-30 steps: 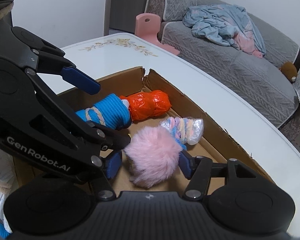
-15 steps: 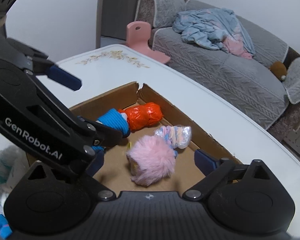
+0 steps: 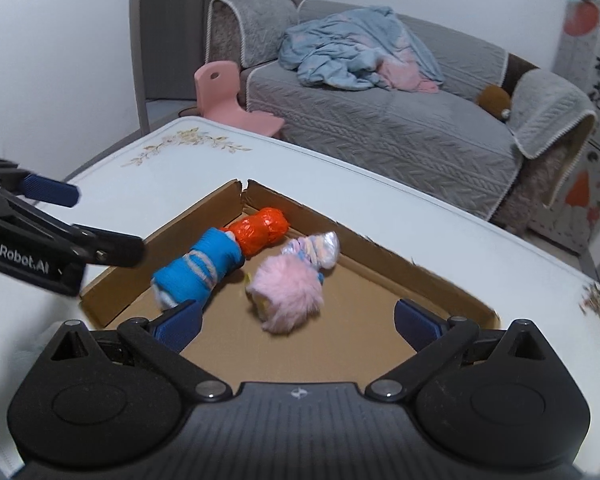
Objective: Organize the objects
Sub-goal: 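Grasp bubble-wrap bundle with left tool while right tool grasps orange plastic bundle, then place bubble-wrap and orange bundles into the tray and open both tools, then withdraw both open tools from the tray back toward the pile, then grasp white striped towel roll with left tool while right tool grasps clear plastic bundle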
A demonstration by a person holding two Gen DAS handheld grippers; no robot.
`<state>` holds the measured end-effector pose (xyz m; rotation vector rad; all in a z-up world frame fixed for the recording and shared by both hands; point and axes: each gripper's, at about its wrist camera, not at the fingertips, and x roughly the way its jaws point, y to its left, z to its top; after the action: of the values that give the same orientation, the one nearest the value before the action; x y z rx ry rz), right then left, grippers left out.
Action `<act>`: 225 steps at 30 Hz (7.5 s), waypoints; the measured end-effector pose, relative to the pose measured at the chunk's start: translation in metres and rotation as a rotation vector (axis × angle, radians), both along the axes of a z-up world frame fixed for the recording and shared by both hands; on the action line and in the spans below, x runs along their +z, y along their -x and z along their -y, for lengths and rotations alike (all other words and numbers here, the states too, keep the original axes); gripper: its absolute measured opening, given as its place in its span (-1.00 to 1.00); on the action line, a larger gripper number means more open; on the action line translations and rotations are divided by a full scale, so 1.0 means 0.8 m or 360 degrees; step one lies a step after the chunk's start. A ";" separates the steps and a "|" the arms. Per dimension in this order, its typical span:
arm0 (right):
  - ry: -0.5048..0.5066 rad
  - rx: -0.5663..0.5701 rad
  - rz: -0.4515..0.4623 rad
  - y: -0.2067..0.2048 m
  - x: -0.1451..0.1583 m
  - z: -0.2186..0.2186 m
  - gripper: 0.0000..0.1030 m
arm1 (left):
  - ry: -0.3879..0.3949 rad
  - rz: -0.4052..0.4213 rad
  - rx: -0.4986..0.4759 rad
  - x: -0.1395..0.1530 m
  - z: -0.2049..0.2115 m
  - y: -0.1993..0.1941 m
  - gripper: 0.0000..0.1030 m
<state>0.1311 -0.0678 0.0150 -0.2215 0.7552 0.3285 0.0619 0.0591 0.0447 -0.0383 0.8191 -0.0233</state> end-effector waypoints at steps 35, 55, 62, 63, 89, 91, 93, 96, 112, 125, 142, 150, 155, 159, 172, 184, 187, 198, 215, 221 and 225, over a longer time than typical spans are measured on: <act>-0.0119 -0.0587 0.0330 0.242 -0.125 0.095 0.88 | -0.0217 0.0172 0.0027 -0.102 -0.013 0.172 0.99; -0.0162 -0.0576 0.0333 0.264 -0.140 0.106 -0.03 | -0.0232 0.0144 -0.0046 -0.125 -0.023 0.141 0.76; -0.0151 -0.0571 0.0349 0.270 -0.138 0.110 -0.07 | -0.0137 0.0150 -0.0131 -0.122 -0.024 0.144 0.19; -0.0150 -0.0572 0.0350 0.270 -0.137 0.110 -0.07 | -0.0132 0.0153 -0.0136 -0.121 -0.024 0.145 0.17; -0.0266 -0.0256 0.0562 0.173 -0.007 0.107 -0.08 | -0.0239 0.0356 -0.0434 0.005 0.002 0.094 0.11; -0.0292 -0.0166 0.0526 0.147 0.005 0.096 -0.08 | -0.0182 0.0309 -0.0495 0.009 0.013 0.074 0.11; -0.0298 -0.0093 0.0513 0.124 0.012 0.084 -0.08 | -0.0141 0.0247 -0.0564 0.008 0.024 0.057 0.11; -0.0305 -0.0005 0.0434 0.095 0.010 0.069 -0.08 | -0.0038 0.0077 -0.0646 -0.006 0.035 0.030 0.12; -0.0210 0.0247 0.0060 -0.009 -0.042 0.010 -0.08 | -0.0246 -0.0203 -0.0648 -0.093 0.048 -0.047 0.12; -0.0092 0.0480 -0.0131 -0.038 -0.070 -0.022 -0.08 | -0.0414 -0.0127 -0.0691 -0.114 0.050 -0.045 0.17; 0.0010 0.0672 -0.0321 -0.068 -0.067 -0.050 -0.07 | -0.0445 -0.0096 -0.0743 -0.101 0.063 -0.030 0.99; 0.0024 0.0681 -0.0317 -0.068 -0.063 -0.058 0.04 | -0.0422 -0.0064 -0.0720 -0.089 0.058 -0.020 0.99; 0.0011 0.0677 -0.0309 -0.066 -0.058 -0.059 0.13 | -0.0410 -0.0050 -0.0704 -0.084 0.053 -0.014 0.99; 0.0021 0.0667 -0.0299 -0.063 -0.054 -0.059 0.15 | -0.0376 -0.0052 -0.0692 -0.080 0.050 -0.013 0.99; -0.0008 0.0586 -0.0224 -0.051 -0.028 -0.041 0.36 | -0.0304 -0.0021 -0.0628 -0.060 0.034 0.005 0.99; -0.0065 0.0482 -0.0167 -0.027 -0.016 -0.018 0.42 | -0.0089 0.0001 -0.0382 -0.041 0.006 0.030 0.99; -0.0084 0.0454 -0.0145 -0.018 -0.013 -0.015 0.44 | -0.0058 0.0009 -0.0327 -0.038 0.002 0.039 0.99; -0.0202 0.0300 -0.0047 0.037 -0.002 0.021 0.63 | 0.0018 0.0028 -0.0217 -0.039 -0.008 0.082 0.99; -0.0296 -0.0052 0.0146 0.162 -0.042 0.114 0.92 | 0.0134 -0.0050 -0.0027 -0.097 -0.016 0.132 0.99; -0.0275 -0.0181 0.0132 0.168 -0.079 0.131 0.92 | 0.0118 -0.0069 -0.0047 -0.109 -0.009 0.124 0.99; -0.0291 -0.0194 0.0106 0.166 -0.093 0.135 0.92 | 0.0097 -0.0081 -0.0050 -0.117 -0.006 0.119 0.99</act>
<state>-0.0017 -0.1758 -0.0593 -0.0136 0.6652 0.2711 -0.0332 0.0640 -0.0488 -0.0840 0.8699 -0.0771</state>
